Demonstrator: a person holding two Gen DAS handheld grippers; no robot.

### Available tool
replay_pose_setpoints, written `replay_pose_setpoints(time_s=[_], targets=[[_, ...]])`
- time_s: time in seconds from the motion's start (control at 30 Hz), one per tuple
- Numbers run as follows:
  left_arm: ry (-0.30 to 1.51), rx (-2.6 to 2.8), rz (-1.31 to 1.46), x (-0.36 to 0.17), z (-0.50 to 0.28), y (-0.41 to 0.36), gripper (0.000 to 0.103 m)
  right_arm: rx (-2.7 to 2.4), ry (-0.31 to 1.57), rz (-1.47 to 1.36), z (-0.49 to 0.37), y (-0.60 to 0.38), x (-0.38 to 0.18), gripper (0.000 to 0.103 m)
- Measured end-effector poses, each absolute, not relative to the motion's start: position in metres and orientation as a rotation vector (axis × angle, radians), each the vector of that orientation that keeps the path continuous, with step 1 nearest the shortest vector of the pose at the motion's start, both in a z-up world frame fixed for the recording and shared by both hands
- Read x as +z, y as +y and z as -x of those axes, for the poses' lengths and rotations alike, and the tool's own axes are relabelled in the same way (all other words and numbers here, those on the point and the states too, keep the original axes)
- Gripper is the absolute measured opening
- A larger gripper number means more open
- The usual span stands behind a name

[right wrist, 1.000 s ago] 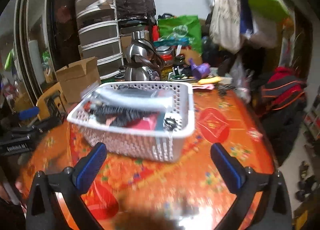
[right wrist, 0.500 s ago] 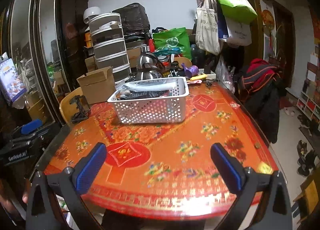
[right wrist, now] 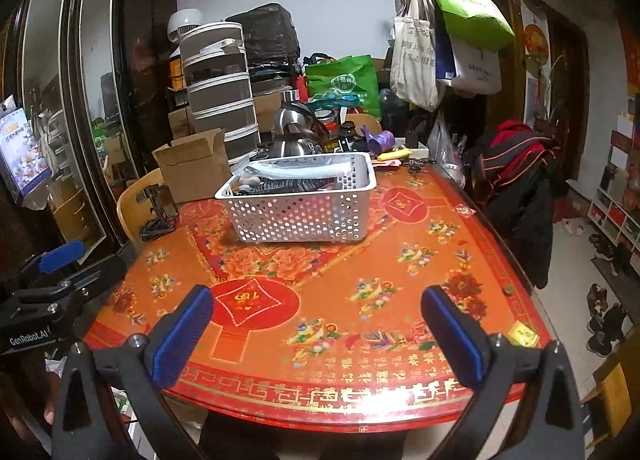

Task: Organize soft objects

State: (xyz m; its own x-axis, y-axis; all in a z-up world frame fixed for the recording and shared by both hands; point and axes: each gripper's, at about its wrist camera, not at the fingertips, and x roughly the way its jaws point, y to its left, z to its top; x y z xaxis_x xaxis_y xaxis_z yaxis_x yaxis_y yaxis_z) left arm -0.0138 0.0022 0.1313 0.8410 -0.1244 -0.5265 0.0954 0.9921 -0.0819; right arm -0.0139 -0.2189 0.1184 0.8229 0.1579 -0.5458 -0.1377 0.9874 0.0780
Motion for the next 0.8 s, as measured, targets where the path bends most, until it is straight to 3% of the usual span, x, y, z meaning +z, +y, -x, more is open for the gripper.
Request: replay_pose_setpoints(time_s=[0.8], targets=[[0.576, -0.126, 0.043, 0.1238, 0.0043, 0.0008, 0.103, 0.16, 0.581, -0.015, 0.0135, -0.2132, 0.1173, 0.103]])
